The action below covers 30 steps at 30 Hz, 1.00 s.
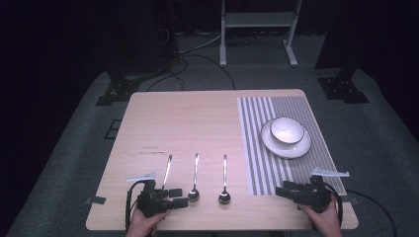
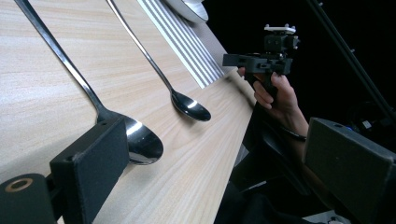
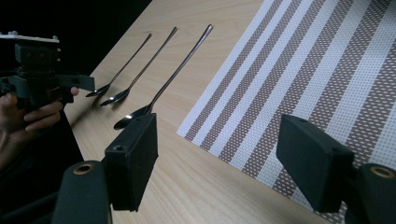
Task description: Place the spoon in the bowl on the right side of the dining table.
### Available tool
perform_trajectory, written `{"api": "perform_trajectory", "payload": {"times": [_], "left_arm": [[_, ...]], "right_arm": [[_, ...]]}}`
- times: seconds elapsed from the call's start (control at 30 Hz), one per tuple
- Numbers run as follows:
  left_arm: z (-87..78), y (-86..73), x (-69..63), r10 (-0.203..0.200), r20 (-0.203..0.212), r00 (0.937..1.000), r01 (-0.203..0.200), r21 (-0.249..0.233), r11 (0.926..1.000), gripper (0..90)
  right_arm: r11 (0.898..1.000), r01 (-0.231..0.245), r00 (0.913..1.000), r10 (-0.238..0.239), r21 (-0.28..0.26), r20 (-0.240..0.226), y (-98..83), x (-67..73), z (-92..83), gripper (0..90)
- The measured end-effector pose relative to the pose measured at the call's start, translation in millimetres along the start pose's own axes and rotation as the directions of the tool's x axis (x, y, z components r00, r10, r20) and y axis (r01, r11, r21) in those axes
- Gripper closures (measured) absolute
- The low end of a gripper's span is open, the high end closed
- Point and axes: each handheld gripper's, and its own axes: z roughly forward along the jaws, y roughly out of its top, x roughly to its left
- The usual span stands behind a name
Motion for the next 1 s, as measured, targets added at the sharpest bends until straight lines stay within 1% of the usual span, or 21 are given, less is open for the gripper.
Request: {"api": "perform_trajectory", "payload": {"times": [0.17, 0.27, 0.53, 0.8, 1.0], "left_arm": [[1.8, 0.1, -1.2, -0.004, 0.002, 1.0, 0.004, 0.001, 1.0, 5.8], [2.5, 0.1, -1.8, 0.0, 0.003, 1.0, 0.0, 0.003, 1.0, 5.8], [5.7, 2.8, -3.6, 0.004, 0.024, 0.9997, -0.004, 0.005, 1.0, 5.8], [15.1, 2.8, -3.6, -0.003, 0.042, 0.9991, 0.002, 0.034, 0.9994, 5.9], [19.2, 2.1, -2.6, -0.01, 0.047, 0.9988, 0.008, 0.041, 0.9991, 5.9]], "right_arm": [[1.0, 0.001, 1.0, -0.001, 0.014, 0.0, 3.6, -0.3, 2.1, 28.2], [1.0, 0.002, 1.0, -0.002, 0.02, -0.002, 5.7, 1.4, 3.5, 28.2], [0.999, 0.001, 1.0, -0.001, 0.038, -0.005, 7.2, 2.7, 12.3, 28.2], [0.999, 0.005, 0.9999, -0.005, 0.051, -0.012, 11.3, 4.5, 19.4, 28.2], [0.998, 0.014, 0.9998, -0.013, 0.064, -0.018, 13.2, 6.6, 23.8, 28.2]]}}
